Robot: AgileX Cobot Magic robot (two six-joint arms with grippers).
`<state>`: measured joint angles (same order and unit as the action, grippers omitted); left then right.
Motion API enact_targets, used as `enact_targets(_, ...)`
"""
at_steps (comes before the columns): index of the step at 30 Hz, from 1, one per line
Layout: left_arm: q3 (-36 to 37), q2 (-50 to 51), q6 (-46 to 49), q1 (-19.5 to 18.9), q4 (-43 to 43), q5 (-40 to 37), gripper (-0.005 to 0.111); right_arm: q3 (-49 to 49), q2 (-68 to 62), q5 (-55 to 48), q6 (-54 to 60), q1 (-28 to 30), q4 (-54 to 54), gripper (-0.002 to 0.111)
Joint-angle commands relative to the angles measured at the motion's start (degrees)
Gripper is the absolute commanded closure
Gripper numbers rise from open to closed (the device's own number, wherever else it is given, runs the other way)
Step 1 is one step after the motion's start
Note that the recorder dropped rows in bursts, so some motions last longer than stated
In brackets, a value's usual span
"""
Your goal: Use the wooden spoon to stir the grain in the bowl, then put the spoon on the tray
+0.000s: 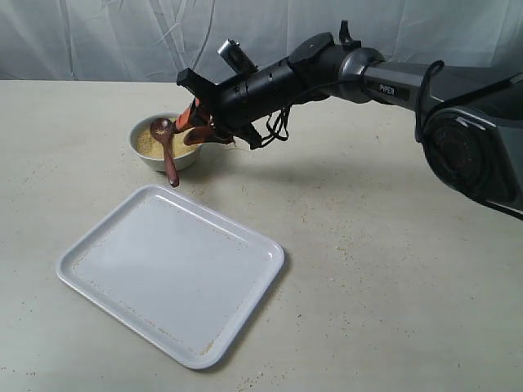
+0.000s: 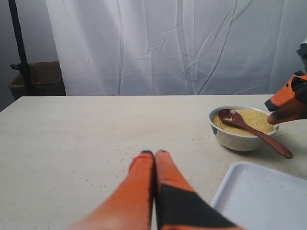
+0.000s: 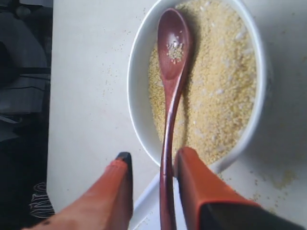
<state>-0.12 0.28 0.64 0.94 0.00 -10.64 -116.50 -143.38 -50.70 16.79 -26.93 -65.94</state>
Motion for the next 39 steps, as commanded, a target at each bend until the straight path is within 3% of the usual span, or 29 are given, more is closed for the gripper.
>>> enact_targets(1,0.1,-0.3,0.0,0.4,0.0,0.3,0.107,-0.3,3.2,0.5,-1.8,0.5,5.8,0.076)
enact_targets(6,0.1,-0.3,0.0,0.4,0.0,0.3,0.107,-0.3,6.1,-1.7,-1.9,1.1,11.2,0.078)
enact_targets(11,0.1,-0.3,0.0,0.4,0.0,0.3,0.107,-0.3,8.9,-6.7,-2.4,1.3,17.9,0.109)
enact_targets(18,0.1,-0.3,0.0,0.4,0.0,0.3,0.107,-0.3,11.5,-12.2,-6.5,1.1,24.7,0.109)
enact_targets(21,0.1,-0.3,0.0,0.4,0.0,0.3,0.107,-0.1,12.4,-12.7,-10.7,-0.4,32.5,0.109)
enact_targets(25,0.1,-0.3,0.0,0.4,0.0,0.3,0.107,-0.1,15.3,-7.2,-19.6,-5.7,49.6,0.109)
enact_targets(28,0.1,-0.3,0.0,0.4,0.0,0.3,0.107,-0.1,16.9,-2.6,-22.7,-10.3,55.1,0.109)
enact_targets(39,0.1,-0.3,0.0,0.4,0.0,0.3,0.107,-0.1,11.4,5.3,-27.3,-20.8,59.4,0.109)
